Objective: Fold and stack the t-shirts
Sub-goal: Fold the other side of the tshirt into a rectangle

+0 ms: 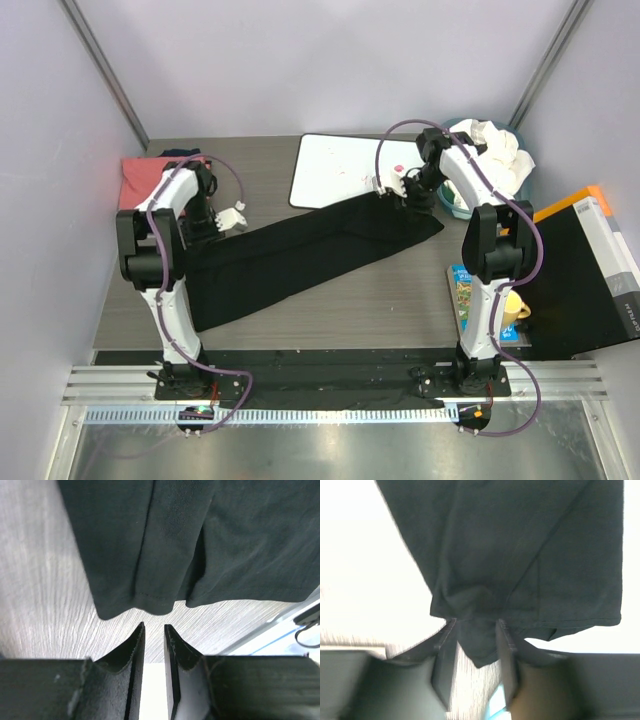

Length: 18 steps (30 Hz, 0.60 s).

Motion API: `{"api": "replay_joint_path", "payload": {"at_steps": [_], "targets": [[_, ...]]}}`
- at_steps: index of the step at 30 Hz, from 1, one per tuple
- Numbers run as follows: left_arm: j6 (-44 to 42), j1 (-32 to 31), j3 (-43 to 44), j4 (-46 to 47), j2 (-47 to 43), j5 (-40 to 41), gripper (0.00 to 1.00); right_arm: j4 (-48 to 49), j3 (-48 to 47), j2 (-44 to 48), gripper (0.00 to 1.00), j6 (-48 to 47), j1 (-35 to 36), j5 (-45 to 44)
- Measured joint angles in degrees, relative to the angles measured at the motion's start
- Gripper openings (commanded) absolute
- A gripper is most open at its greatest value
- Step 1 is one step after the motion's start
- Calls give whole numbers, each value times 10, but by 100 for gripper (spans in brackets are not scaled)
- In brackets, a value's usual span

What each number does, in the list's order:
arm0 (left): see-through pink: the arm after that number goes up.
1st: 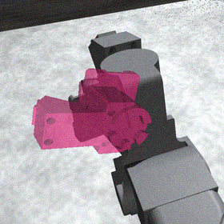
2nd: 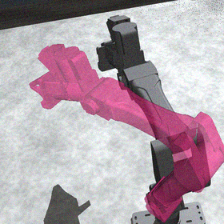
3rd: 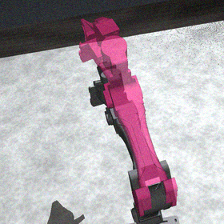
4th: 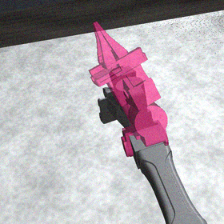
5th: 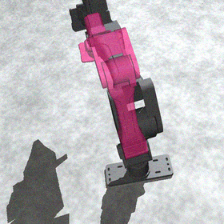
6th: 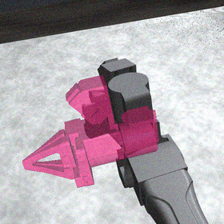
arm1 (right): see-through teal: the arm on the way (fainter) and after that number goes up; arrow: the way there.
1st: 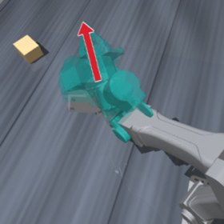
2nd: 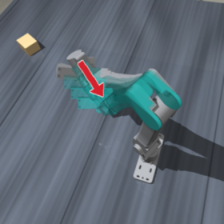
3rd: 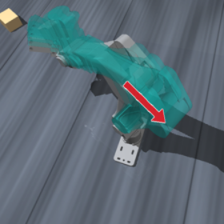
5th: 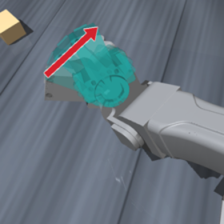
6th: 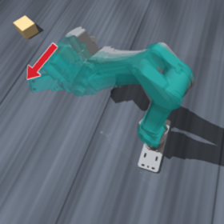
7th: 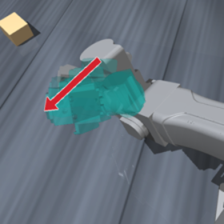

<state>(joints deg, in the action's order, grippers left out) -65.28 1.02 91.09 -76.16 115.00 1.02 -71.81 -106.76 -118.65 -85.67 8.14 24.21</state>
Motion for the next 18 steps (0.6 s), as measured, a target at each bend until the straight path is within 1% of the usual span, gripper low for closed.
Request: {"api": "replay_joint_path", "payload": {"at_steps": [5,9,11,13,16,18], "targets": [[-2,-4,7,-2,31,27,20,-30,-1,0,48,-33,0,-23],[2,-4,61,-8,53,35,21,-40,-14,-6,48,-24,0,-23],[6,-4,104,-7,63,34,20,-42,-39,-21,47,-10,1,-11],[11,-4,140,-4,69,31,21,-45,-87,-49,46,11,3,10],[20,-10,176,-2,71,25,21,-35,-146,-96,44,36,9,38],[23,-16,183,-2,71,25,20,-28,-160,-118,44,44,18,48]]}}
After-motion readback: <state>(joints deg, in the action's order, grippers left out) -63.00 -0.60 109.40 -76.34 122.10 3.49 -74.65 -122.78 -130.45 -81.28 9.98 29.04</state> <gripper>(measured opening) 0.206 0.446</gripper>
